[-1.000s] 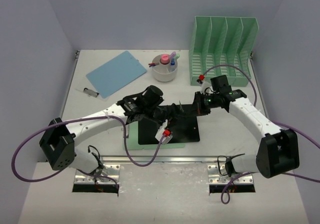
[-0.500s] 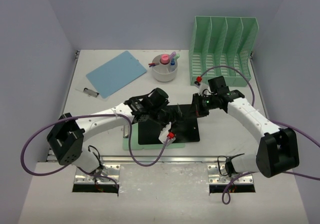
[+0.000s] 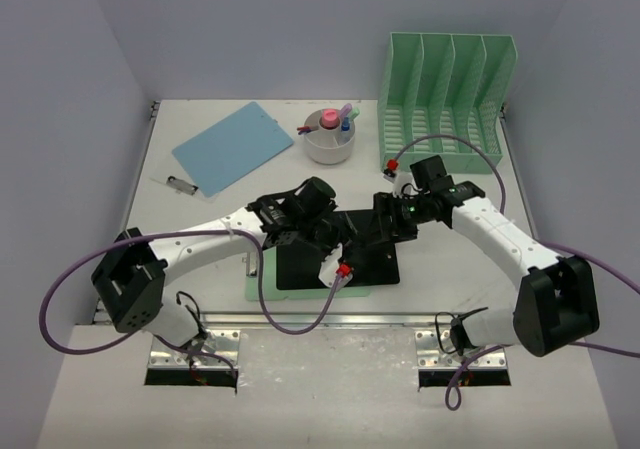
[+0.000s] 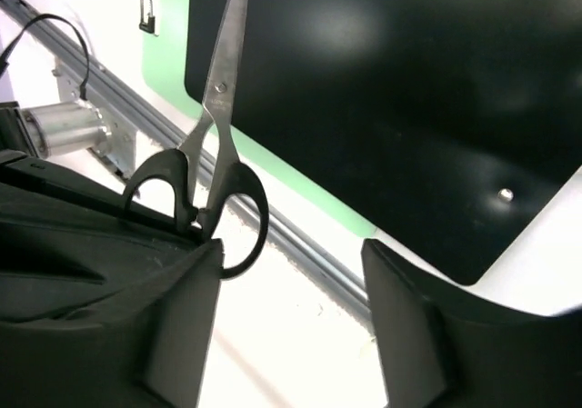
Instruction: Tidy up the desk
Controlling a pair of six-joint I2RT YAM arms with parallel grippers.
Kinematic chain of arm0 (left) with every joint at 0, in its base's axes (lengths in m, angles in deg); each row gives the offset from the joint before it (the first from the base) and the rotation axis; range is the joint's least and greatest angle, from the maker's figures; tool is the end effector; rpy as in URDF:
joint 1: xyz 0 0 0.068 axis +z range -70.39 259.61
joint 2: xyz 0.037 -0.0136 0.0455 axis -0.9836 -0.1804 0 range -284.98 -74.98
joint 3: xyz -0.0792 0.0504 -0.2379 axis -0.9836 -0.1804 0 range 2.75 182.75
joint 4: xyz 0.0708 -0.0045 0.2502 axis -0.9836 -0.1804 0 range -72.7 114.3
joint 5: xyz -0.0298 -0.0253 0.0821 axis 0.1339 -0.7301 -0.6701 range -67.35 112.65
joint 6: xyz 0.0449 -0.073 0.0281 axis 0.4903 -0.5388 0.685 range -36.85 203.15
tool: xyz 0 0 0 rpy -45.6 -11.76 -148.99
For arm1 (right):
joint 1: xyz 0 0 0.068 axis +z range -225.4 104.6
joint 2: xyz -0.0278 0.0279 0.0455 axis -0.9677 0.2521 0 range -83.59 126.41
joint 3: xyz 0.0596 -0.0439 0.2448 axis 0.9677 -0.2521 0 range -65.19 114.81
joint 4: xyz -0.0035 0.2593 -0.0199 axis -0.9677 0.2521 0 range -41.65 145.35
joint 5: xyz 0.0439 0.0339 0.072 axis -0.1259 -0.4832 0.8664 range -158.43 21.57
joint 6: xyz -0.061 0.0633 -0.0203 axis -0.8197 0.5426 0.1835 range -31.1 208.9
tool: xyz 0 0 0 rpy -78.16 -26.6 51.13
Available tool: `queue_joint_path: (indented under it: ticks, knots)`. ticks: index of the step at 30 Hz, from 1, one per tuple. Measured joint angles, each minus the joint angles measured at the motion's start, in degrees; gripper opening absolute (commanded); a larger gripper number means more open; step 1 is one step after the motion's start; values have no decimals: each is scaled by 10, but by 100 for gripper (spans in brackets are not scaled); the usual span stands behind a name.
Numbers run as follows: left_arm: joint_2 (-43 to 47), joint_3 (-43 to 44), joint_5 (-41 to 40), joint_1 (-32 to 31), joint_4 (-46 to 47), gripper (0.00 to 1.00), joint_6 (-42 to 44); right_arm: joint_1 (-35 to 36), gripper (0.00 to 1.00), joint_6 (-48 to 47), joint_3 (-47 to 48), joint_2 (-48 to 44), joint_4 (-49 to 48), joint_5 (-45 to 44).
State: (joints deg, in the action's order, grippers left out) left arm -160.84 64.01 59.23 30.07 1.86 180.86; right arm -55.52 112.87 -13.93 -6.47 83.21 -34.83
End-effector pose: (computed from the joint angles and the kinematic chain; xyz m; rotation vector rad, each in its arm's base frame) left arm 0.1862 -0.2923 0.2109 2.1893 0.3454 -0.3102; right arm 0.2476 0.1370 0.1784 -0.1170 2.7123 1.0223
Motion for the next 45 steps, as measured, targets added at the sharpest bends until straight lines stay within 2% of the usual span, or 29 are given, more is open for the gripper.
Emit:
queue_joint_path:
  ticks: [1, 4, 8, 12, 15, 18, 21, 25, 29, 33, 40, 45]
  knots:
    - [3, -4, -1, 0, -1, 0, -9, -1, 74, -5, 2, 0, 5, -6]
    - [14, -14, -1, 0, 1, 0, -38, -2, 75, -15, 30, 2, 24, -22]
    - [34, -36, 1, -1, 21, 0, -83, -11, 76, -17, 131, 19, 26, -18]
    - [59, -64, 5, -1, 37, 0, -134, -56, 75, -19, 237, 42, -2, -17]
    - [76, -75, 9, 2, 54, 0, -186, -89, 75, -19, 269, 49, -18, -21]
    - [85, -78, 21, 22, 102, 0, -272, -114, 76, -19, 275, 52, -31, -39]
    - [83, -73, 34, 81, 190, 0, -403, -129, 76, -19, 268, 54, -41, -58]
    - [39, -18, 64, 201, 306, 0, -589, -146, 77, -19, 235, 53, -64, -67]
    - [-31, 68, 106, 296, 395, 0, -723, -153, 77, -23, 198, 53, -67, -73]
    - [-125, 169, 183, 339, 477, 0, -824, -156, 77, -27, 192, 54, -71, -77]
    - [-260, 234, 273, 374, 597, 0, -908, -157, 77, -34, 192, 55, -78, -85]
    - [-317, 256, 323, 386, 623, 0, -906, -158, 77, -38, 192, 70, -78, -91]
